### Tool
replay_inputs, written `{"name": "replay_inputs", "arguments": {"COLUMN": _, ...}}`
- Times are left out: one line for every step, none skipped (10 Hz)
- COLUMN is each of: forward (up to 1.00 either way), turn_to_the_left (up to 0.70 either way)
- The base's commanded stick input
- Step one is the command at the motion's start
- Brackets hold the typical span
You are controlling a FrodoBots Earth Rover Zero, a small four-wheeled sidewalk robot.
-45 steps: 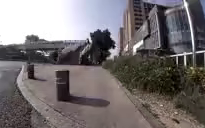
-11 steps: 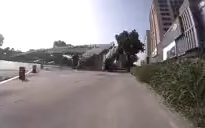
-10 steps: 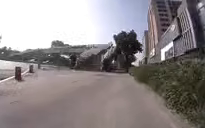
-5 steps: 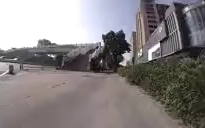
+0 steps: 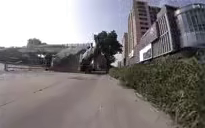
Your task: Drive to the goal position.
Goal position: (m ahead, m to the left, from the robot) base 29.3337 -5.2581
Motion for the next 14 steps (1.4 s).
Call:
{"name": "replay_inputs", "arguments": {"forward": 0.70, "turn_to_the_left": 0.01}}
{"name": "replay_inputs", "arguments": {"forward": 0.70, "turn_to_the_left": 0.01}}
{"name": "replay_inputs", "arguments": {"forward": 0.70, "turn_to_the_left": 0.05}}
{"name": "replay_inputs", "arguments": {"forward": 0.70, "turn_to_the_left": 0.13}}
{"name": "replay_inputs", "arguments": {"forward": 0.70, "turn_to_the_left": 0.14}}
{"name": "replay_inputs", "arguments": {"forward": 0.70, "turn_to_the_left": 0.14}}
{"name": "replay_inputs", "arguments": {"forward": 0.70, "turn_to_the_left": 0.14}}
{"name": "replay_inputs", "arguments": {"forward": 0.70, "turn_to_the_left": 0.14}}
{"name": "replay_inputs", "arguments": {"forward": 0.70, "turn_to_the_left": 0.14}}
{"name": "replay_inputs", "arguments": {"forward": 0.70, "turn_to_the_left": 0.14}}
{"name": "replay_inputs", "arguments": {"forward": 0.70, "turn_to_the_left": 0.07}}
{"name": "replay_inputs", "arguments": {"forward": 0.70, "turn_to_the_left": 0.03}}
{"name": "replay_inputs", "arguments": {"forward": 0.70, "turn_to_the_left": 0.00}}
{"name": "replay_inputs", "arguments": {"forward": 0.70, "turn_to_the_left": 0.00}}
